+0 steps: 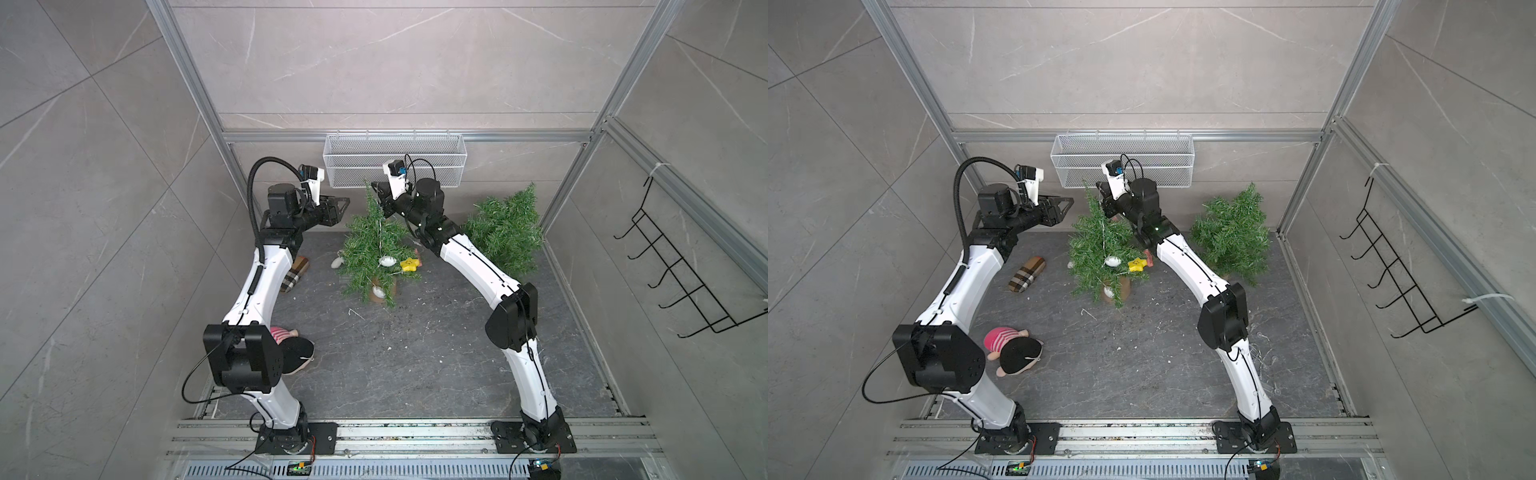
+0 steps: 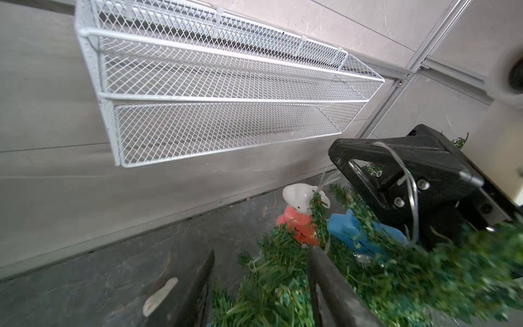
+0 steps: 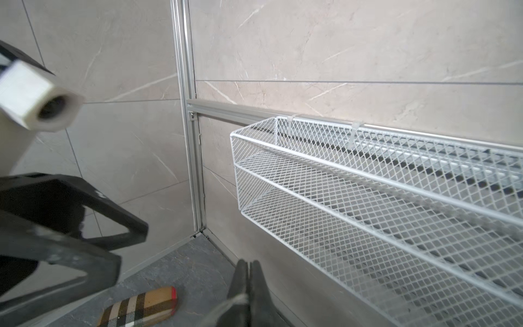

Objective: Wrap string light around the christmas tree
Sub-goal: Wrap the light string around the Christmas tree.

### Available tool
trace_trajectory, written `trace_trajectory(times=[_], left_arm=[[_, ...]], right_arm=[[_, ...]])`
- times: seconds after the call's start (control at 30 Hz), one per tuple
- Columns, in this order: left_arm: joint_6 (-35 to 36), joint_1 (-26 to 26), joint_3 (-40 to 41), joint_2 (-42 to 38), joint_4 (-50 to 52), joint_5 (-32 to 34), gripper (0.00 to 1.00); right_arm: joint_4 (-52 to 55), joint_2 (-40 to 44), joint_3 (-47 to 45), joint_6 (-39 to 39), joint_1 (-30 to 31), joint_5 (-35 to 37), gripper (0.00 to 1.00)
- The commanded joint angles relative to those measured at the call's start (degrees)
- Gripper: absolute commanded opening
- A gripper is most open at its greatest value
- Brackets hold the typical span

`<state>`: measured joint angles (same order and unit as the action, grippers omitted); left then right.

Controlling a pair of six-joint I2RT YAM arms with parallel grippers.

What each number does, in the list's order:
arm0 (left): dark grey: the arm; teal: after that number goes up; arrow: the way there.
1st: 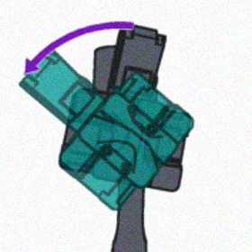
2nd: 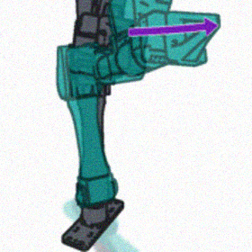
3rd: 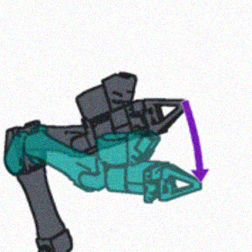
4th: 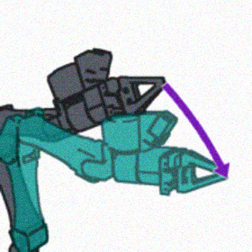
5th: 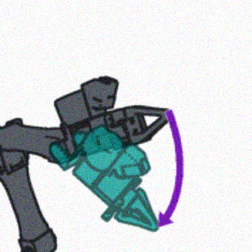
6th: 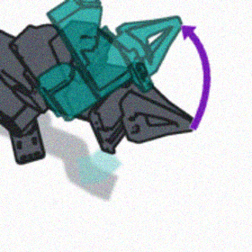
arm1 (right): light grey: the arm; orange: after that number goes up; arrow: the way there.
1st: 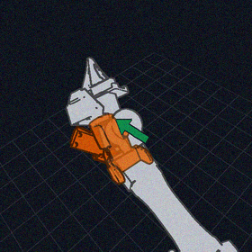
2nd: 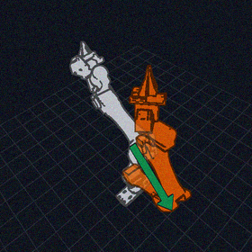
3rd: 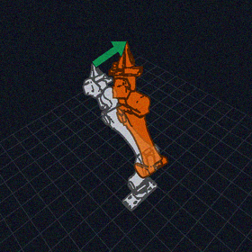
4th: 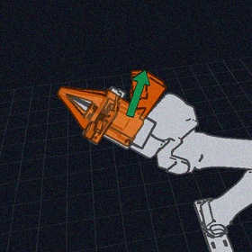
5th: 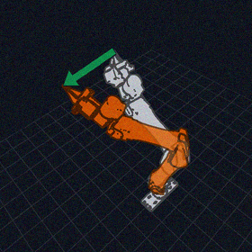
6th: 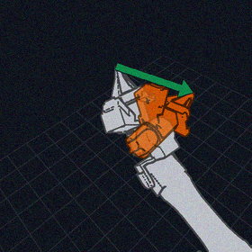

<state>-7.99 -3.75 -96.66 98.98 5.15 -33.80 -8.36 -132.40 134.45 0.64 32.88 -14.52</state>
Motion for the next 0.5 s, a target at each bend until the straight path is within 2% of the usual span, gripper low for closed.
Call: trace_trajectory(times=[0.0, 0.13, 0.23, 0.47], left_arm=[[-0.19, 0.28, -3.66, 2.84, -4.51, -5.28, 0.56], [-0.6, 0.2, -6.91, 5.87, -3.31, -8.67, 0.56], [0.07, 0.21, -5.85, 5.3, -4.33, -9.47, 0.57], [0.89, 0.14, -6.11, 6.56, -4.79, -11.39, 0.58]], right_arm=[[-5.3, -3.07, 0.93, 8.27, -0.85, -5.96, 0.0], [-3.81, -5.11, 4.09, 9.35, -1.24, -10.62, 0.0], [-0.97, -6.13, 6.81, 8.84, -1.24, -13.45, 0.0], [0.89, -7.34, 9.46, 8.49, -1.24, -15.43, 0.0]])
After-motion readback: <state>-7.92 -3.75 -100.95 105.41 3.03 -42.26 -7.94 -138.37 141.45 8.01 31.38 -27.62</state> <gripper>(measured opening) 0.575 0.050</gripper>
